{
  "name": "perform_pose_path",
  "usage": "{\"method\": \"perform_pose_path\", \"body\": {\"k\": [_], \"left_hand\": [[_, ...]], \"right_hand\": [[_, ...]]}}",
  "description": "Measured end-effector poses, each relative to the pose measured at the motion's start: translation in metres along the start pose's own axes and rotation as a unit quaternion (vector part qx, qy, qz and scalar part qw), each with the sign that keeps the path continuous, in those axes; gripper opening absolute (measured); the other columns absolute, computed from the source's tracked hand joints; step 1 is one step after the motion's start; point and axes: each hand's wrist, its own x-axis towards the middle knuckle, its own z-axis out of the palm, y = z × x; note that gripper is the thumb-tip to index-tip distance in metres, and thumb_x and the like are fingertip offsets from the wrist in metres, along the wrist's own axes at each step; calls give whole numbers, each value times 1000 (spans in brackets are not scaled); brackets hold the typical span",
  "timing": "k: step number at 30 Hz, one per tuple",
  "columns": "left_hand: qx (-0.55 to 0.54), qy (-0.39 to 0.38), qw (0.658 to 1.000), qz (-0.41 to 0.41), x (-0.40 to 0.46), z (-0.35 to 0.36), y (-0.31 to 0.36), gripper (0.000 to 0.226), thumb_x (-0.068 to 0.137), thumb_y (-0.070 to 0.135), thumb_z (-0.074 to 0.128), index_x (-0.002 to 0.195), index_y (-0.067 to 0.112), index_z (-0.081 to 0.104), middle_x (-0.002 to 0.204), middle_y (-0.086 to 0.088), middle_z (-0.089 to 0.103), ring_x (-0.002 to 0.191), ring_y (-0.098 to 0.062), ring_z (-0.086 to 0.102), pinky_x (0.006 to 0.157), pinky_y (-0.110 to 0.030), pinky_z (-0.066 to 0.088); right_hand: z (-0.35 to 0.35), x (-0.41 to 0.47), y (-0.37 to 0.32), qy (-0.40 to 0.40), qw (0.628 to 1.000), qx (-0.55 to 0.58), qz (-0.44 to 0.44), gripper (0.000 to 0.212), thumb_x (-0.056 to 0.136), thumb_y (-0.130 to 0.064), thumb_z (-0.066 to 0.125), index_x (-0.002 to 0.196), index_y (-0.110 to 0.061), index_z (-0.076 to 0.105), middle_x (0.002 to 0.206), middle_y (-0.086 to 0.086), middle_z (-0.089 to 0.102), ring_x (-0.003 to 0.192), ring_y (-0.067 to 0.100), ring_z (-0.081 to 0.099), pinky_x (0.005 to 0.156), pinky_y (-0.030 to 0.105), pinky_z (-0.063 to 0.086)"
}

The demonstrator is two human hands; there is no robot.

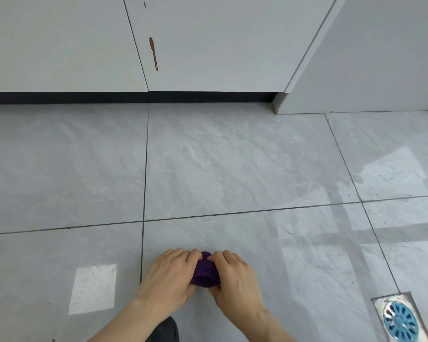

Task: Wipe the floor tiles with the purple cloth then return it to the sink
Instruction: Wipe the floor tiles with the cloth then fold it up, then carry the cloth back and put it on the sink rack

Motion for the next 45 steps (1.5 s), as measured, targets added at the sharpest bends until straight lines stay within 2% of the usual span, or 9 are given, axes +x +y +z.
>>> {"method": "perform_pose_path", "body": {"k": [2,4,6,10,14,19,28,35,45], "left_hand": [[-50,-39,998,-20,-7,-8,3,39,84,45,66,117,31,51,103,11,66,95,-16,63,75,-27,41],[-100,-94,990,-23,-11,-17,5,37,86,51,61,116,33,48,100,12,65,93,-17,62,73,-30,37],[-138,-133,981,-34,-10,-31,8,39,83,57,64,113,38,48,100,15,69,87,-13,62,72,-31,41],[-140,-99,984,-51,-5,-76,11,43,81,57,67,106,42,36,100,19,73,76,-7,57,75,-32,47],[-110,-41,992,-45,-7,-149,23,40,85,54,66,105,39,35,100,21,73,75,-11,54,63,-24,34],[-78,7,996,-39,-32,-266,59,33,93,46,63,111,35,38,99,17,72,80,-18,55,75,-29,32],[-84,54,993,-64,-109,-498,152,33,93,45,63,111,37,37,96,16,71,77,-16,54,85,-31,40],[-71,125,988,-62,-184,-715,243,32,92,42,65,113,37,41,95,17,70,68,-2,47,82,-29,35],[-77,195,975,-71,-255,-903,341,30,90,39,66,108,43,43,101,20,69,93,-21,54,80,-32,38]], "right_hand": [[-16,-3,-3,-73,997,-16,13,31,76,-24,67,104,-22,53,95,-2,63,75,22,49,65,32,37],[-36,-4,-4,-160,986,-36,31,36,79,-28,66,112,-21,52,99,1,61,79,25,46,69,34,37],[-56,-3,-6,-193,979,-29,52,43,79,-31,69,117,-22,49,96,0,57,81,27,50,71,35,40],[-99,-3,-11,-152,986,7,73,40,79,-34,69,113,-26,49,102,5,64,89,29,61,74,38,49],[-162,-5,-34,-73,995,39,48,30,84,-35,72,109,-28,58,94,-2,68,87,25,61,73,39,50],[-266,-24,-90,-7,999,49,21,25,87,-27,74,108,-18,62,103,-3,57,84,25,60,72,41,52],[-490,-102,-205,41,998,43,11,42,89,-28,71,121,-31,44,100,-10,68,82,22,64,69,38,52],[-707,-178,-311,95,995,-3,-26,32,92,-30,68,118,-26,50,103,-8,67,81,19,53,66,33,40],[-892,-255,-393,180,982,-25,-60,34,90,-31,69,117,-25,50,102,-4,66,87,23,59,66,32,38]]}}
